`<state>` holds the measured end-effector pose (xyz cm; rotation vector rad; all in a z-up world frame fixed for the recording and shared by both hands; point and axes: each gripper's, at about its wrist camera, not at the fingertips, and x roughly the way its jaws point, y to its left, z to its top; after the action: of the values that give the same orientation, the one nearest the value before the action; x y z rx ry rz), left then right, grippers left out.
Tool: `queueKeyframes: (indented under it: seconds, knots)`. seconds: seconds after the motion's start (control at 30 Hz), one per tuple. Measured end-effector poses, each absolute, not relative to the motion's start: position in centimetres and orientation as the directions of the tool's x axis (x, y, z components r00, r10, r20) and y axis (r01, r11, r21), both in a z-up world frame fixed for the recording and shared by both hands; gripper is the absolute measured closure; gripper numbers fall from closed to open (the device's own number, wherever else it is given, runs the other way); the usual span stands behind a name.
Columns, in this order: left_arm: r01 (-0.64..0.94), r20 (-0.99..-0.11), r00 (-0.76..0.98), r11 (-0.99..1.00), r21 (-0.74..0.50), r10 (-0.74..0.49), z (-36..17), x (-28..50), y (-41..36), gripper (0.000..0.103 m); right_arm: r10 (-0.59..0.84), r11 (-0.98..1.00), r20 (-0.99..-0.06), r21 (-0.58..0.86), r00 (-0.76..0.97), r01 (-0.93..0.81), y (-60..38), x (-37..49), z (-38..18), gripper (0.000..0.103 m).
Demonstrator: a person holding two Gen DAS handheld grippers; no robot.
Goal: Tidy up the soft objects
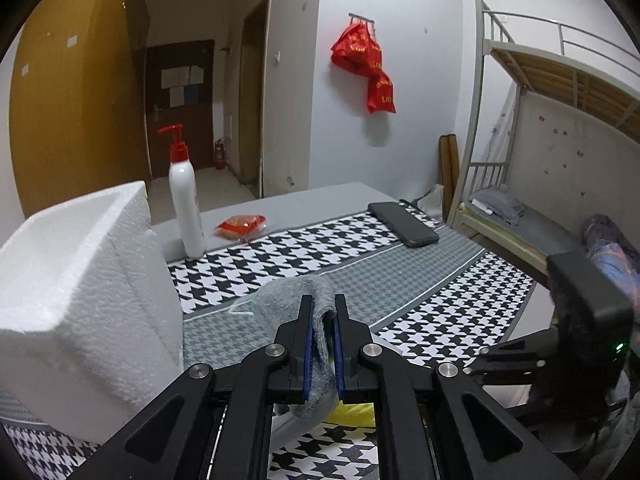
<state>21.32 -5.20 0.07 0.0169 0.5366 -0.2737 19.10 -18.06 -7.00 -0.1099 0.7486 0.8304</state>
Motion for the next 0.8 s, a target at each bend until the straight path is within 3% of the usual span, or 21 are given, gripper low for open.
queueKeyframes:
  seconds: [0.13, 0.37, 0.43, 0.5, 0.53, 0.8]
  knots:
    - [0.274, -0.474, 0.838, 0.960, -0.060, -0.269, 1.1, 20.9, -4.7, 0.094, 0.618, 0.688, -0.647, 0.170, 0.447, -0.705, -17.5, 19.0, -7.1, 0.084]
    - [0.290, -0.500, 0.823, 0.956, -0.040, -0.271, 0.0, 21.2, -5.1, 0.093, 0.592, 0.728, -0.641, 0.165, 0.488, -0.666, -18.5, 18.9, -6.7, 0.084]
    - [0.275, -0.512, 0.823, 0.961, -0.020, -0.247, -0.4, 21.2, -5.1, 0.079, 0.574, 0.750, -0.644, 0.166, 0.506, -0.640, -19.3, 19.1, -6.7, 0.084]
    - [0.254, -0.512, 0.831, 0.967, -0.001, -0.219, -0.6, 21.0, -5.0, 0.037, 0.558, 0.770, -0.645, 0.168, 0.522, -0.616, -20.2, 19.2, -6.7, 0.084]
    - [0.247, -0.503, 0.838, 0.969, 0.001, -0.213, -0.7, 20.8, -4.9, 0.032, 0.552, 0.777, -0.646, 0.168, 0.527, -0.607, -20.5, 19.4, -6.6, 0.084]
    - [0.256, -0.569, 0.801, 0.966, 0.044, -0.186, -2.3, 22.7, -6.5, 0.031, 0.524, 0.808, -0.635, 0.162, 0.567, -0.566, -22.2, 19.5, -6.2, 0.084]
